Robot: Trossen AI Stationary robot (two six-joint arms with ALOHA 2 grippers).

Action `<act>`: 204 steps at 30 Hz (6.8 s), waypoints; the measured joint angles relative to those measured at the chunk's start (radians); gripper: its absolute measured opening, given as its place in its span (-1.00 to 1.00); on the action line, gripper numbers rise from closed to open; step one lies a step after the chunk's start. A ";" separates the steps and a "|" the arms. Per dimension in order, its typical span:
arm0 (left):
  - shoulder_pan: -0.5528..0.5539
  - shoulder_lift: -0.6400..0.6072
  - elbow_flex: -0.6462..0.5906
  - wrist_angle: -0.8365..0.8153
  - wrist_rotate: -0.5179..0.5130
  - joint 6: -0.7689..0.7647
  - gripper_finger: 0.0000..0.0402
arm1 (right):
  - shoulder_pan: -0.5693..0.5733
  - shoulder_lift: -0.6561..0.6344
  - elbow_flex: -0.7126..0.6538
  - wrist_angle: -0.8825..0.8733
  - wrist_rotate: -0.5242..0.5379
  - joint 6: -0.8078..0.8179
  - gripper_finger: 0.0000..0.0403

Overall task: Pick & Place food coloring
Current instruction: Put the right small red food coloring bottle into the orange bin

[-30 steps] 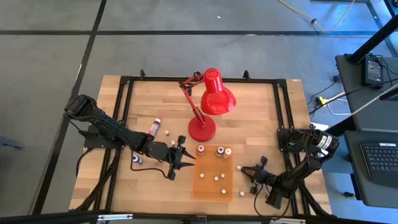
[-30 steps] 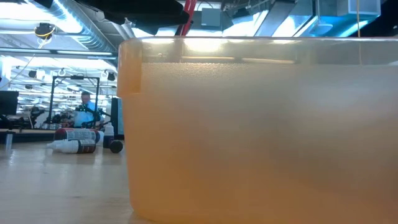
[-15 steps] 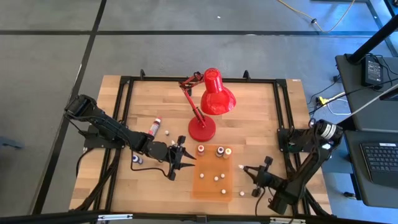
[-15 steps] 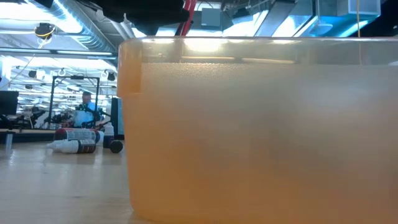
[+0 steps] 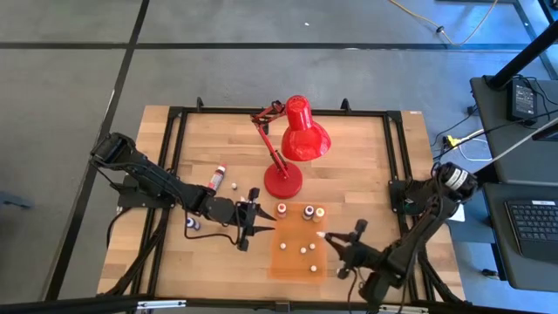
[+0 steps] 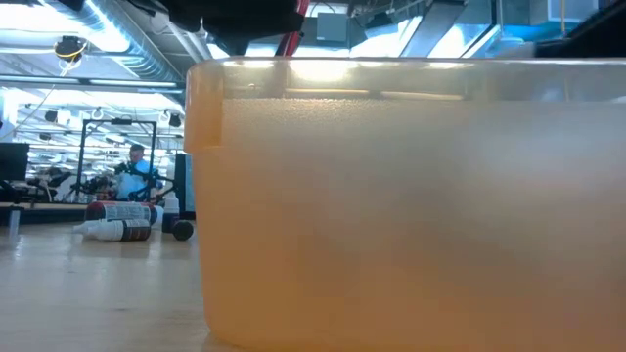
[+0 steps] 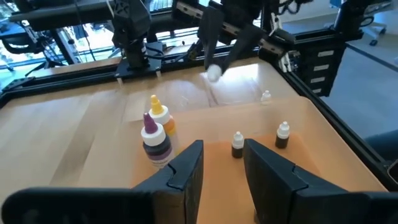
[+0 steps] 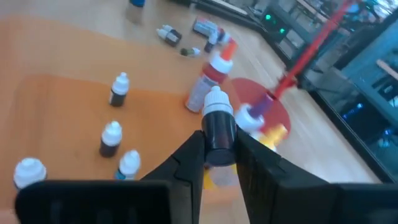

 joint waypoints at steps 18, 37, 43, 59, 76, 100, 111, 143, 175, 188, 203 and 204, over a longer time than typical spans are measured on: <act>-0.002 0.000 0.000 0.029 -0.003 -0.012 0.15 | -0.259 0.000 0.001 0.734 -0.217 -1.082 -0.59; -0.002 0.000 0.000 0.052 -0.076 -0.033 0.13 | -0.367 0.000 0.001 0.971 -0.317 -1.344 -0.58; -0.002 0.000 0.000 0.052 -0.053 -0.033 0.11 | -0.376 0.000 0.001 0.979 -0.320 -1.344 -0.58; -0.002 0.000 0.000 0.067 -0.054 -0.033 -0.59 | -0.397 0.000 0.001 0.991 -0.320 -1.344 -0.58; -0.001 0.000 0.001 0.070 -0.054 -0.033 -0.68 | -0.380 -0.011 0.001 0.971 -0.271 -1.319 -0.29; 0.057 0.187 0.570 -0.753 0.270 -0.193 -0.68 | -0.228 -0.226 0.001 0.203 -0.202 -0.552 0.35; 0.050 0.457 0.952 -1.134 0.295 -0.207 -0.68 | -0.228 -0.225 0.001 0.009 -0.360 -0.361 0.36; 0.017 0.733 1.199 -1.453 0.376 -0.378 -0.70 | -0.225 -0.211 -0.098 0.006 -0.425 -0.215 0.36; 0.019 0.805 1.198 -1.426 0.388 -0.320 -0.66 | -0.225 -0.211 -0.098 0.010 -0.425 -0.215 0.36; 0.019 0.804 1.198 -1.427 0.386 -0.320 -0.52 | -0.225 -0.211 -0.098 0.010 -0.427 -0.214 0.36; 0.027 0.771 1.197 -1.479 0.409 -0.334 -0.50 | -0.225 -0.211 -0.098 0.011 -0.429 -0.214 0.36; 0.028 0.761 1.197 -1.489 0.416 -0.337 -0.50 | -0.225 -0.211 -0.098 0.011 -0.430 -0.214 0.36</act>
